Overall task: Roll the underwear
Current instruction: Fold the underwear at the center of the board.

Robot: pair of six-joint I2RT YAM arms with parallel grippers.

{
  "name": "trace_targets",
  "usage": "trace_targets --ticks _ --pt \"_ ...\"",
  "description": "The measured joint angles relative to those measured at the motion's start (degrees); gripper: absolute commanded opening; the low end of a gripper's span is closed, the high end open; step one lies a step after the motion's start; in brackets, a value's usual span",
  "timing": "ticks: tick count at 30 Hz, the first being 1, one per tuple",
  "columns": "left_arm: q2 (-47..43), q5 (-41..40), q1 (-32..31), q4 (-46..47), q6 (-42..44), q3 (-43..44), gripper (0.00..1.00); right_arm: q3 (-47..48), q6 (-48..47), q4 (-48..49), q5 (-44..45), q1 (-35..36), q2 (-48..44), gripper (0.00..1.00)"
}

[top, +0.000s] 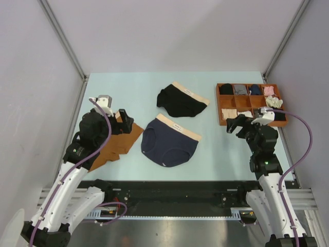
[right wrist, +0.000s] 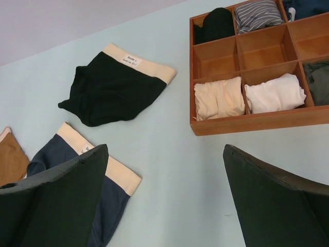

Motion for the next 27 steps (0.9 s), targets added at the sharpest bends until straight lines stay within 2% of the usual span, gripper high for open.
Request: trace_targets --ticks 8,14,20,24,27 --pt "-1.31 -1.33 0.11 0.26 0.02 -0.52 0.97 0.55 -0.22 0.11 -2.86 0.42 0.66 0.96" --pt "-1.51 -3.74 -1.49 0.15 -0.07 -0.76 0.93 2.84 -0.48 -0.17 -3.39 6.4 6.6 0.93" --pt "-0.24 -8.94 -12.59 0.28 -2.19 -0.96 0.92 7.76 0.33 -3.43 -1.9 14.16 16.11 0.89" --pt "1.62 -13.03 -23.85 4.24 -5.09 -3.96 0.92 10.91 2.16 -5.53 -0.68 17.99 22.51 0.86" --pt "5.38 -13.66 -29.14 7.5 -7.82 -5.7 0.91 11.58 4.07 -6.19 -0.15 19.74 26.62 0.82"
